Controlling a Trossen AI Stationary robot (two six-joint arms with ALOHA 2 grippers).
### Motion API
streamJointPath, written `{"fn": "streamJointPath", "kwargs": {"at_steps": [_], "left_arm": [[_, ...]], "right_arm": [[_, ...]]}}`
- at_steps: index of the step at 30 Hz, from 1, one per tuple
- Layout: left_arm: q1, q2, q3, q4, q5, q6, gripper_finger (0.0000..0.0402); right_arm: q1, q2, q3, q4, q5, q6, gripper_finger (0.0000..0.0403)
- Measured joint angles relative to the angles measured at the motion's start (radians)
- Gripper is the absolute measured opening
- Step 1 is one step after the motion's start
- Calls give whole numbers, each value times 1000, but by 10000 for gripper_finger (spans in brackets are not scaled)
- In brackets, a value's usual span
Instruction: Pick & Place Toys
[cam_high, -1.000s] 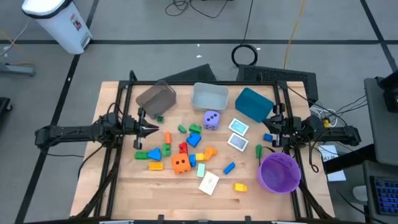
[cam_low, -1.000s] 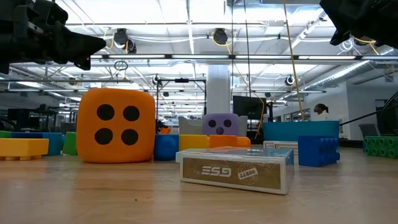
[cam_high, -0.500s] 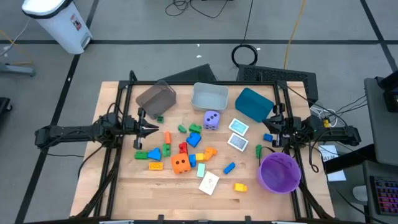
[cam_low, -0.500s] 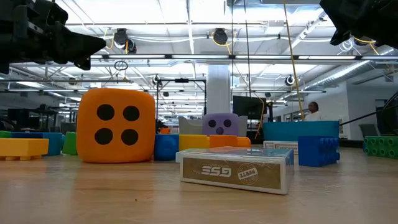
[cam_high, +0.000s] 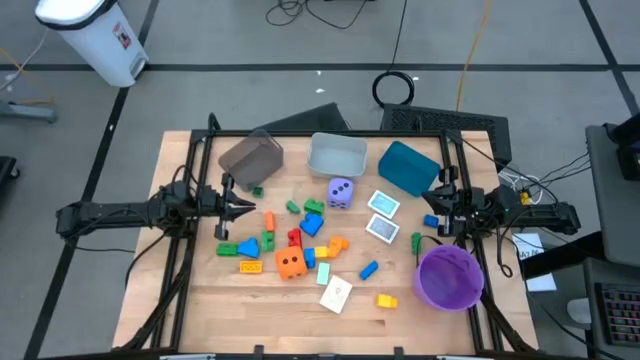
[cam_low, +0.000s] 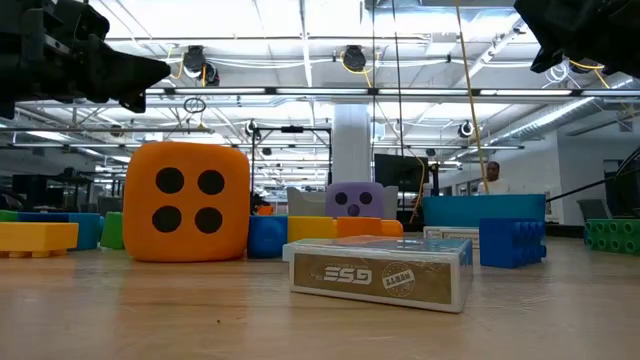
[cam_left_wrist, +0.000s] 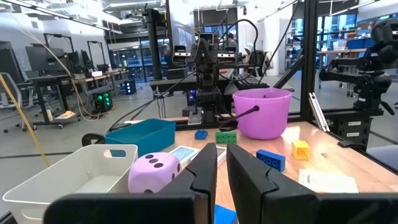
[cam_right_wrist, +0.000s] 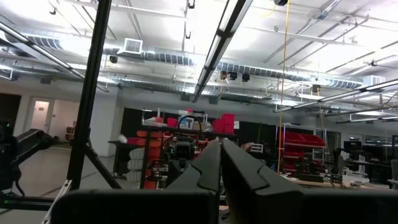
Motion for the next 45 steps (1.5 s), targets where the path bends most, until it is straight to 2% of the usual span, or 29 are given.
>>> {"fn": "streamJointPath", "kwargs": {"at_steps": [17, 21, 28, 33, 38, 45], "left_arm": [[0, 0, 0, 9, 0, 12, 47], [0, 0, 0, 69, 1, 11, 47], [0, 0, 0, 131, 2, -173, 47], [0, 0, 0, 202, 3, -201, 47], [0, 0, 1, 267, 3, -148, 47], [-1, 41, 59, 155, -38, -108, 47]], "right_arm": [[0, 0, 0, 50, 0, 338, 9], [0, 0, 0, 83, 0, 363, 9], [0, 43, 0, 129, 7, 299, 9], [0, 177, 13, 180, 78, 336, 9], [0, 396, 78, 167, 134, 337, 9], [0, 749, 263, 171, 132, 327, 9]]}}
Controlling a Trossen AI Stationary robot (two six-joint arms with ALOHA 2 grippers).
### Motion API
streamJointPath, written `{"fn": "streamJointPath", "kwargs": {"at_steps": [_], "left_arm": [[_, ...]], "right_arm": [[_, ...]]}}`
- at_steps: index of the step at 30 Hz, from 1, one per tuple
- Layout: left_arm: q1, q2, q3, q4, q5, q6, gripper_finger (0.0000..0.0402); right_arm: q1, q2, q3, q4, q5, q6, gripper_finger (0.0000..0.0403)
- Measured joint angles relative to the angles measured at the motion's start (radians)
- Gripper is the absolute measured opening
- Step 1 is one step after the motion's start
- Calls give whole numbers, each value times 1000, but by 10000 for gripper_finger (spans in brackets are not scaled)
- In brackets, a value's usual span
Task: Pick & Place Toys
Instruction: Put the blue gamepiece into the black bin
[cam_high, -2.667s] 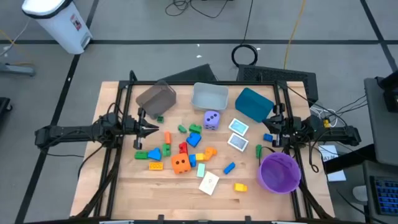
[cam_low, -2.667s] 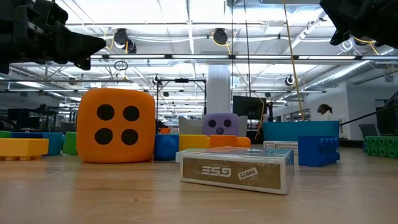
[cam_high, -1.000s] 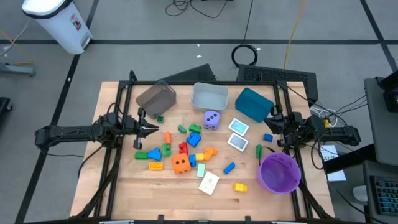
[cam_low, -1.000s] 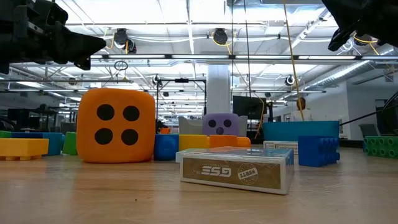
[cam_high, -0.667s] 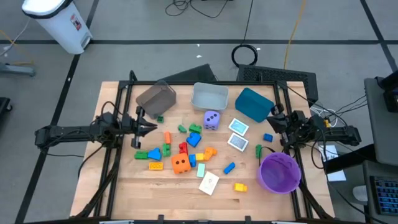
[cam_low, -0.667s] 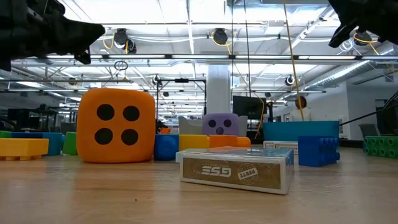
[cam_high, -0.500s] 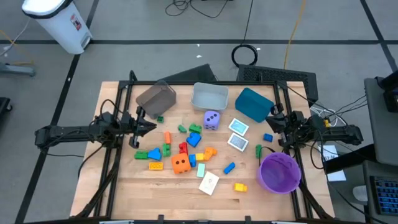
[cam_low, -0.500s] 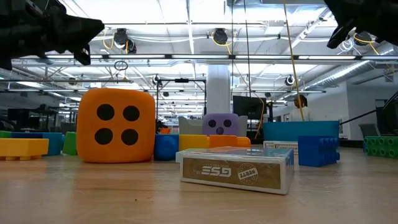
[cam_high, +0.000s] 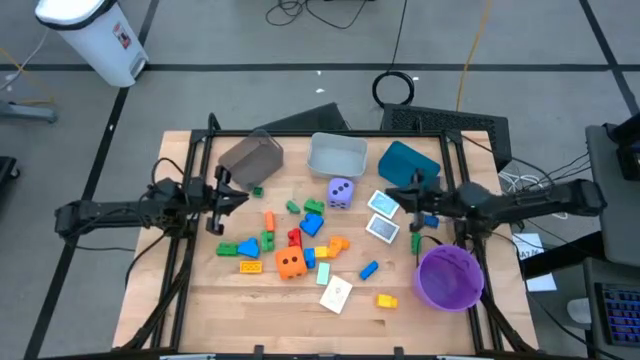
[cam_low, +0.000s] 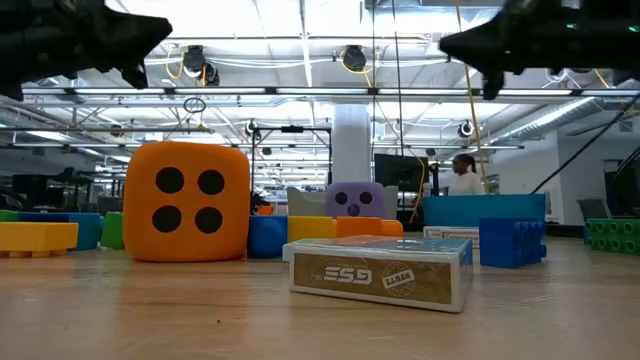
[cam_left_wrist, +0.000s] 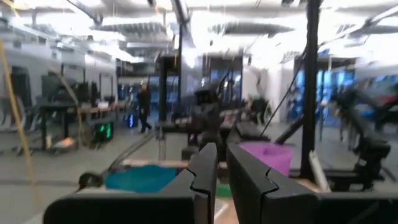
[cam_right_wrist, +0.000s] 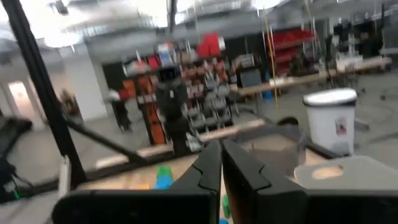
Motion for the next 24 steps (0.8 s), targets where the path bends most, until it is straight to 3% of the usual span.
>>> {"fn": "streamJointPath", "kwargs": {"at_steps": [6, 11, 17, 24], "left_arm": [[1, 99, 128, -224, -16, 65, 47], [0, 201, 189, -259, -6, 109, 47], [1, 290, 197, -253, -6, 164, 47], [1, 346, 197, -255, -54, 187, 47]], "right_arm": [[0, 257, 191, -9, -3, -92, 9], [0, 370, 318, -166, -4, -126, 9], [-9, 375, 454, -557, 9, -167, 9], [-112, 349, 695, -1221, 103, 7, 9]]}}
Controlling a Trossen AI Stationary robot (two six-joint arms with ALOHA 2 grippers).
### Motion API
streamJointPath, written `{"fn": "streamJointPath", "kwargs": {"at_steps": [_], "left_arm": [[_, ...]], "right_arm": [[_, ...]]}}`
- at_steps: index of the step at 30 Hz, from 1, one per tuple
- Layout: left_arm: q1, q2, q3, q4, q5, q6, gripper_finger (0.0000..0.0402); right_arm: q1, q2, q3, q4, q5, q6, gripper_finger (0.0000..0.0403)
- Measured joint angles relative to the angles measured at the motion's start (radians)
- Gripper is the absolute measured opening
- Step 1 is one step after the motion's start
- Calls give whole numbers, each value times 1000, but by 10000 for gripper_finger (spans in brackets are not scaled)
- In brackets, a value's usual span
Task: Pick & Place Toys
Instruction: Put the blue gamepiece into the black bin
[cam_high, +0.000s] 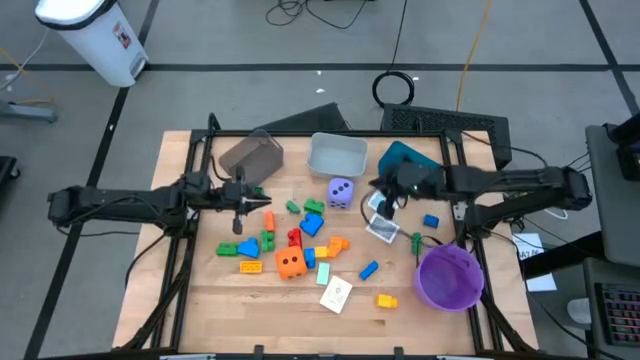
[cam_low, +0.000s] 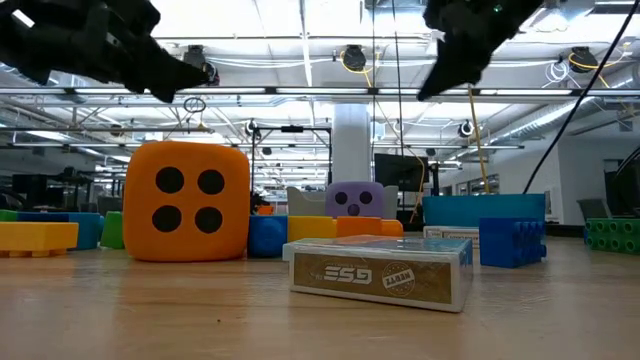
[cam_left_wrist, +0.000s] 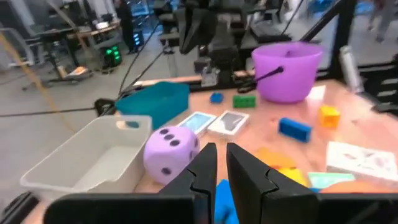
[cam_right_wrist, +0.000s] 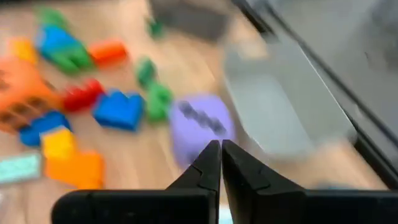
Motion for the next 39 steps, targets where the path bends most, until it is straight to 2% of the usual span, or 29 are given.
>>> {"fn": "streamJointPath", "kwargs": {"at_steps": [4, 8, 11, 16, 20, 25, 32, 35, 39], "left_arm": [[4, 23, 0, -54, -123, 70, 47], [47, 51, 0, -115, -225, 105, 47], [94, 71, 0, -118, -226, 105, 47], [172, 101, 0, -104, -187, 115, 47], [231, 116, 0, -85, -158, 130, 47], [294, 136, 0, -42, -64, 131, 47], [349, 175, 0, 4, 22, 140, 47], [366, 187, 0, 29, 32, 156, 47], [382, 202, 0, 73, 33, 161, 47]], "right_arm": [[-67, 5, 59, -223, -21, 32, 9], [-125, 5, 71, -339, -142, 61, 9], [-152, 5, 71, -430, -207, 118, 9], [-162, 5, 70, -599, -241, 217, 22], [-162, 5, 70, -705, -264, 268, 69], [-161, 4, 48, -732, -274, 331, 154], [-157, 5, -121, -697, -427, 332, 263], [-158, 5, -195, -667, -467, 325, 291], [-158, 5, -259, -628, -470, 314, 308]]}}
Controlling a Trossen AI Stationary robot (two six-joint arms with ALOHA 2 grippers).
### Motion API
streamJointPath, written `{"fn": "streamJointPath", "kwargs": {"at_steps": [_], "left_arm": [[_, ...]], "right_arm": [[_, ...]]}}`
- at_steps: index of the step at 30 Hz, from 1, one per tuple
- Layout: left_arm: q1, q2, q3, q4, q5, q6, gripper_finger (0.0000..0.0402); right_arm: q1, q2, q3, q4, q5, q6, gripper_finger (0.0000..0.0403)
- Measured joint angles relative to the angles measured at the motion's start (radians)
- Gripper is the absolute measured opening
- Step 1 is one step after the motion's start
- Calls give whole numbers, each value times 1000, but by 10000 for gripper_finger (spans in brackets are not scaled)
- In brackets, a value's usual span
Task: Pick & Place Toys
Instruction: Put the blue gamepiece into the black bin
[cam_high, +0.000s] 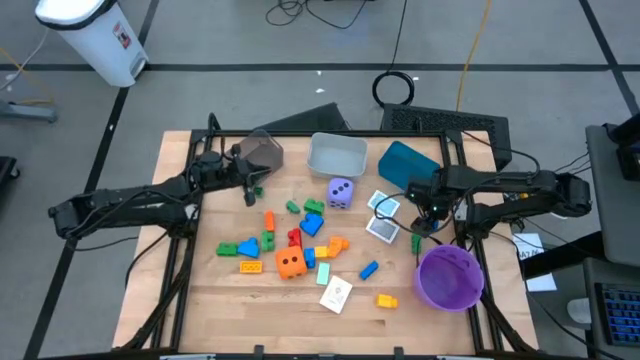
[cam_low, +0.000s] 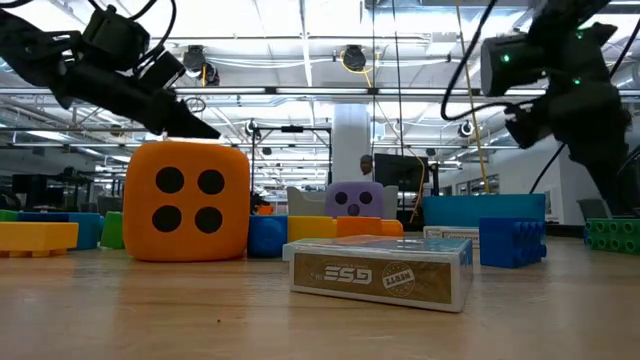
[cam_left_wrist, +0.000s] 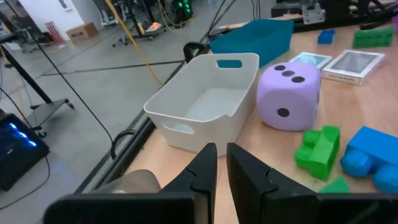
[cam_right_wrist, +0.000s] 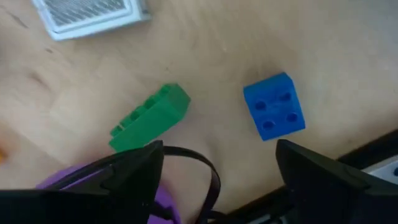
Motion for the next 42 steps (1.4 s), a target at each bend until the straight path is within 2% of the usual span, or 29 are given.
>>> {"fn": "streamJointPath", "kwargs": {"at_steps": [5, 13, 20, 35, 42], "left_arm": [[16, 3, 0, 33, 6, 2, 47], [30, 3, 0, 50, 70, -9, 47], [31, 3, 0, 50, 71, -25, 47], [31, 3, 0, 50, 71, -43, 47], [31, 3, 0, 50, 71, -44, 47]], "right_arm": [[0, 0, -39, 12, 7, -54, 309], [0, 0, -66, 61, 160, -197, 305], [2, 14, -66, 73, 166, -189, 304], [2, 309, -67, 77, 181, -207, 304], [2, 358, -63, 96, 179, -208, 304]]}}
